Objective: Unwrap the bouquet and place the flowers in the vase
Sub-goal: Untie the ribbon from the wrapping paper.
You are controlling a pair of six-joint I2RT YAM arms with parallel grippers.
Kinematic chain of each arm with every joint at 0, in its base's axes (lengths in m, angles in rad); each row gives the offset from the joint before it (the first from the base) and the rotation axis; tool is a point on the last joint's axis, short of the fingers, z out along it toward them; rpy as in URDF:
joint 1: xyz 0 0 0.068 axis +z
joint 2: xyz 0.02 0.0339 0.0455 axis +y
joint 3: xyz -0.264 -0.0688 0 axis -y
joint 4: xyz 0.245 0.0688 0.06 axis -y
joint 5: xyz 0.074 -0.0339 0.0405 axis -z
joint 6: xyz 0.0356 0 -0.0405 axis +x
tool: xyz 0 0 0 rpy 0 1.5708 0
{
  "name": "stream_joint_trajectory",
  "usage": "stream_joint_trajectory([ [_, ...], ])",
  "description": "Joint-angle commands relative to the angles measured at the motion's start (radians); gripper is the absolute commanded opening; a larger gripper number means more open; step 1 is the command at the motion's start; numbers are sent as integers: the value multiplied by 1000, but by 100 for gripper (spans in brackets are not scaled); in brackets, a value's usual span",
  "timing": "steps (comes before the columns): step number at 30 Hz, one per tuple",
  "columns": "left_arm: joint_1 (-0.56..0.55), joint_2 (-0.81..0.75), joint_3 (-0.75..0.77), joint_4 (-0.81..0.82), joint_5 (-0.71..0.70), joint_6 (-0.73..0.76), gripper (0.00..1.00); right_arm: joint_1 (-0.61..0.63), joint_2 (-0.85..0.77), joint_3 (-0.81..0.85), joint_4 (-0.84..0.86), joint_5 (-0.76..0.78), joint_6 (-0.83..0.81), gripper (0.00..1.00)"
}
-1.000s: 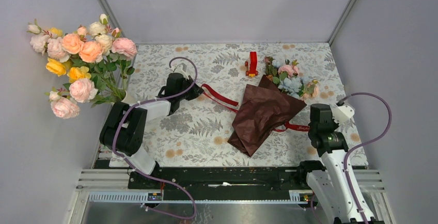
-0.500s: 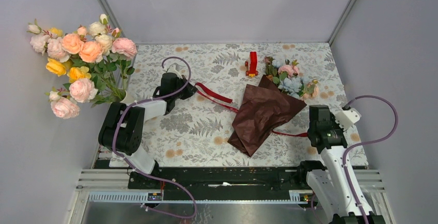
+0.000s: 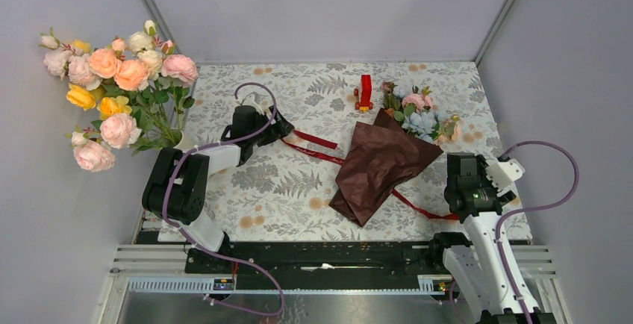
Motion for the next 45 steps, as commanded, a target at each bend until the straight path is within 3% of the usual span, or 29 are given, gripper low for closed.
stream_joint_trajectory([
  [1,4,-5,14,30,-10,5,95,-6,-17,3,-9,23,8,96],
  [2,3,-9,13,30,-9,4,98,-5,-24,-2,8,8,-12,99],
  [10,-24,-83,-10,34,-33,10,99,-6,-85,29,62,-195,-133,100],
  [17,-98,-202,-15,-43,-71,44,99,-5,-213,56,118,-479,-294,100],
  [21,-163,-276,-29,-95,-60,58,99,-6,-200,88,94,-601,-331,100],
  [26,-264,-349,-48,-160,-21,65,99,-6,-133,136,40,-645,-368,100],
  [33,-384,-420,-195,-74,66,-70,99,-6,-75,65,151,-939,-335,98],
  [37,-432,-428,-268,20,98,-153,99,-5,-8,34,196,-1021,-315,95],
  [45,-500,-319,-249,101,114,-203,98,-2,35,-103,369,-1109,-196,84],
])
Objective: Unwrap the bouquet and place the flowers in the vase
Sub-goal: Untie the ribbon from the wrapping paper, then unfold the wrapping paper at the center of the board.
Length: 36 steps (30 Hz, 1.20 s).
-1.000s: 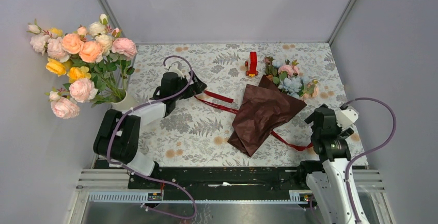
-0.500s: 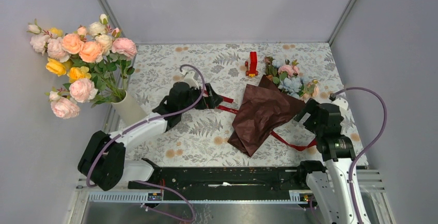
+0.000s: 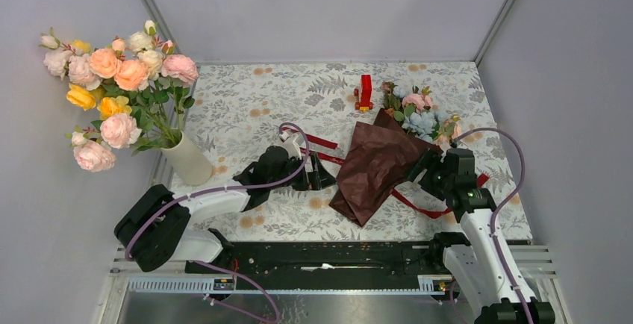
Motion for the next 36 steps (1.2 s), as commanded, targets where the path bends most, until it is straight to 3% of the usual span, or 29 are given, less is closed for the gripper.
stream_joint_trajectory([
  [1,-20,37,29,114,9,-43,98,4,15,-83,163,-95,93,83],
  [12,-24,90,105,52,2,20,96,28,155,-167,357,-125,140,69],
  [22,-24,149,137,70,29,20,80,81,253,-202,536,-108,198,41],
  [36,-23,227,169,104,37,14,69,161,428,-194,722,-40,266,35],
])
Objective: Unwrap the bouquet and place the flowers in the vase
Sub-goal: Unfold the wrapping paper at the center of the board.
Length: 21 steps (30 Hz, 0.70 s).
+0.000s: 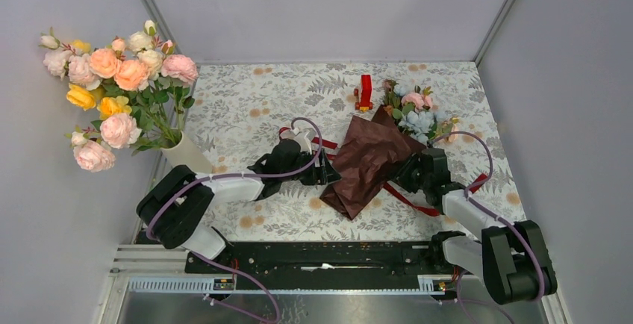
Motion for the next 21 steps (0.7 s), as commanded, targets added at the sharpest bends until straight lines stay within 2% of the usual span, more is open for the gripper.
stream_joint_trajectory([
  [1,-4,31,68,69,20,10,65,16,39,26,73,34,13,35],
  [3,-4,46,81,67,20,16,61,15,40,30,71,38,11,35],
  [7,-3,64,101,32,0,31,60,15,15,35,34,54,-4,39],
  [12,-4,58,89,57,6,24,55,15,-70,40,-50,90,-22,50],
  [15,-8,24,59,133,31,10,53,15,-150,57,-135,126,-47,57],
  [21,-73,-34,122,25,-6,106,53,15,-370,101,-430,322,-121,70],
])
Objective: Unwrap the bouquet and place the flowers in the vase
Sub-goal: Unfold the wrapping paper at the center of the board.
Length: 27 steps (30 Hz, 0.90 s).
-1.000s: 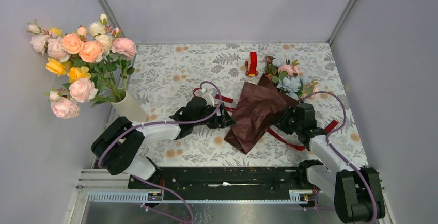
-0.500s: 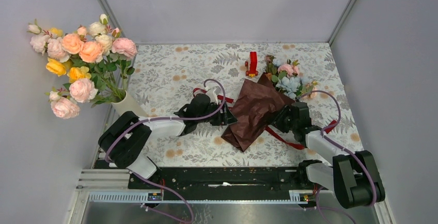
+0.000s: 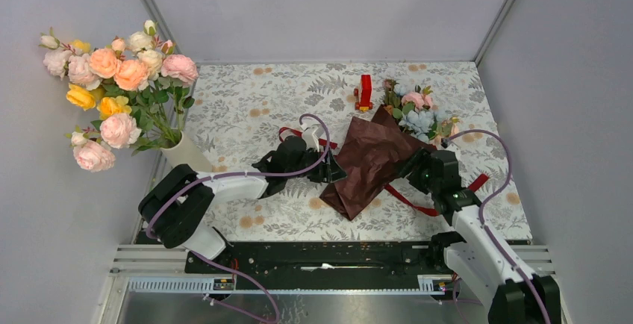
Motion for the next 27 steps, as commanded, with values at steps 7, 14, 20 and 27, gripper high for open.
stream_joint_trajectory([
  [7,-112,-70,69,48,34,90,53,5,-317,160,-412,274,-129,76],
  [14,-241,-63,105,74,38,129,53,5,-365,310,-535,256,-166,81],
  [20,-377,13,171,74,32,169,54,5,-354,402,-581,170,-176,85],
  [27,-503,117,241,34,13,246,63,5,-318,444,-599,101,-178,87],
])
